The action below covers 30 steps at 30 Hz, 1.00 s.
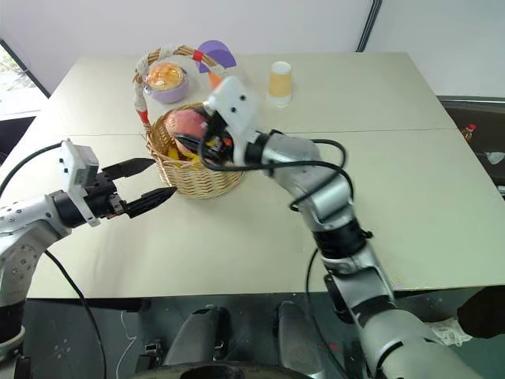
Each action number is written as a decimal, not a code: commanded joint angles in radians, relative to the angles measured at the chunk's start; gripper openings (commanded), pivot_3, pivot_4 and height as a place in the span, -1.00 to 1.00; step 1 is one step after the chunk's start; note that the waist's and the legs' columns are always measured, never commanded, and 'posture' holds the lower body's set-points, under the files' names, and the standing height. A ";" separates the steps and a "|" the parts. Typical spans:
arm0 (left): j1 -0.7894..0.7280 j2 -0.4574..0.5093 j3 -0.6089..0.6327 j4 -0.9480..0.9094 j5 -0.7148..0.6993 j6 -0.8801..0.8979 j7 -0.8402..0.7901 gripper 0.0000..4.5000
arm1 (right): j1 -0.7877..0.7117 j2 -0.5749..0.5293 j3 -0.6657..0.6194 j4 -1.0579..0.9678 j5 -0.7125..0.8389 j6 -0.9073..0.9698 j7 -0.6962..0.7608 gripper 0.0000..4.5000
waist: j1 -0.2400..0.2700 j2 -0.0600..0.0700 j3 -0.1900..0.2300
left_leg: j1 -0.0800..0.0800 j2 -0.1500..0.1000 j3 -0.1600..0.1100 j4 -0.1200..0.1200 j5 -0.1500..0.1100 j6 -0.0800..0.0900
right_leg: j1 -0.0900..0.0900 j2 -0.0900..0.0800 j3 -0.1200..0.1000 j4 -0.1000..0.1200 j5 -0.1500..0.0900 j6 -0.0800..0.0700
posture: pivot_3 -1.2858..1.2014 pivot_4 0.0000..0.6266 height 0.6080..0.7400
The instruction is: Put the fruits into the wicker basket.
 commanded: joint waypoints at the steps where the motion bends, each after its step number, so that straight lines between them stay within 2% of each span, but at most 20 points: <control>1: 0.012 0.005 0.040 -0.062 -0.025 -0.010 0.020 1.00 | -0.054 0.052 0.014 0.127 -0.087 -0.102 -0.062 0.23 | 0.000 0.000 0.000 | -0.001 0.000 0.000 0.000 0.000 0.000 | -0.001 -0.001 0.000 0.000 0.000 0.000 | 0.03 -0.52 1.00; 2: 0.016 0.005 0.042 -0.070 -0.028 -0.009 0.027 1.00 | -0.060 0.063 0.009 0.152 -0.094 -0.116 -0.065 0.23 | -0.001 0.000 0.000 | -0.002 -0.001 0.000 0.000 0.000 0.000 | -0.002 -0.001 0.000 0.000 0.000 0.000 | 0.03 -0.52 1.00; 5: 0.025 0.002 0.049 -0.088 -0.040 -0.003 0.043 1.00 | -0.059 0.081 -0.004 0.162 -0.098 -0.142 -0.057 0.68 | -0.002 0.000 0.000 | -0.007 -0.001 0.000 0.000 0.000 0.000 | -0.007 -0.001 0.000 0.000 0.000 0.000 | 0.03 -0.52 1.00; 6: 0.027 0.002 0.049 -0.093 -0.042 -0.001 0.047 1.00 | -0.056 0.085 -0.012 0.150 -0.098 -0.160 -0.058 0.93 | -0.003 0.000 0.000 | -0.008 -0.001 0.000 0.000 0.000 0.000 | -0.009 -0.001 0.000 0.001 0.000 0.000 | 0.03 -0.52 1.00; 7: 0.025 -0.001 0.042 -0.101 -0.044 0.002 0.054 1.00 | -0.043 0.072 -0.029 0.093 -0.073 -0.162 -0.033 0.97 | -0.003 0.000 0.000 | -0.009 -0.001 0.000 0.000 0.000 -0.001 | -0.010 -0.001 0.000 0.001 0.000 0.000 | 0.03 -0.52 1.00; 11: 0.007 -0.011 0.007 -0.125 -0.068 0.012 0.071 1.00 | 0.023 -0.023 -0.079 -0.079 -0.003 -0.149 0.073 0.97 | -0.001 0.000 0.000 | -0.012 -0.001 0.000 0.000 0.000 -0.001 | -0.012 -0.001 0.000 0.002 0.000 0.000 | 0.03 -0.52 1.00; 15: -0.059 -0.021 -0.123 -0.150 -0.053 0.012 0.041 1.00 | 0.219 -0.321 -0.215 -0.269 0.117 -0.071 0.283 0.97 | 0.019 -0.001 -0.001 | -0.012 -0.004 -0.002 0.002 0.000 0.000 | -0.009 -0.003 -0.003 0.000 0.000 0.000 | 0.03 -0.52 1.00; 17: -0.093 -0.028 -0.187 -0.152 -0.035 0.005 0.028 1.00 | 0.296 -0.424 -0.253 -0.294 0.139 -0.033 0.318 0.97 | 0.023 -0.001 -0.001 | -0.013 -0.007 -0.002 0.002 0.000 0.001 | -0.008 -0.005 -0.002 -0.001 0.000 0.000 | 0.03 -0.52 1.00; 20: -0.183 -0.073 -0.349 -0.145 0.025 -0.026 -0.008 1.00 | 0.475 -0.598 -0.317 -0.262 0.062 -0.044 0.332 0.97 | 0.019 0.000 -0.001 | -0.013 -0.008 0.000 0.003 -0.001 0.001 | -0.008 -0.004 -0.001 -0.002 0.000 0.001 | 0.03 -0.52 1.00; 22: -0.217 -0.100 -0.415 -0.126 0.052 -0.039 -0.026 1.00 | 0.538 -0.643 -0.332 -0.231 0.025 -0.073 0.317 0.97 | 0.014 0.000 -0.001 | -0.013 -0.008 0.000 0.004 -0.001 0.001 | -0.008 -0.002 -0.001 -0.001 0.000 0.001 | 0.03 -0.52 1.00; 25: -0.243 -0.118 -0.505 -0.085 0.131 -0.085 -0.055 1.00 | 0.578 -0.652 -0.295 -0.168 -0.050 -0.149 0.283 0.97 | -0.010 0.000 -0.001 | -0.010 -0.007 0.001 0.003 0.000 0.001 | -0.008 0.001 0.001 0.001 0.000 0.001 | 0.03 -0.52 1.00; 30: -0.260 -0.150 -0.565 -0.045 0.212 -0.139 -0.052 1.00 | 0.555 -0.628 -0.227 -0.023 -0.176 -0.287 0.232 0.97 | -0.024 0.001 -0.001 | -0.005 -0.006 -0.001 0.003 0.000 0.002 | -0.005 0.004 0.003 0.004 0.000 0.001 | 0.03 -0.52 1.00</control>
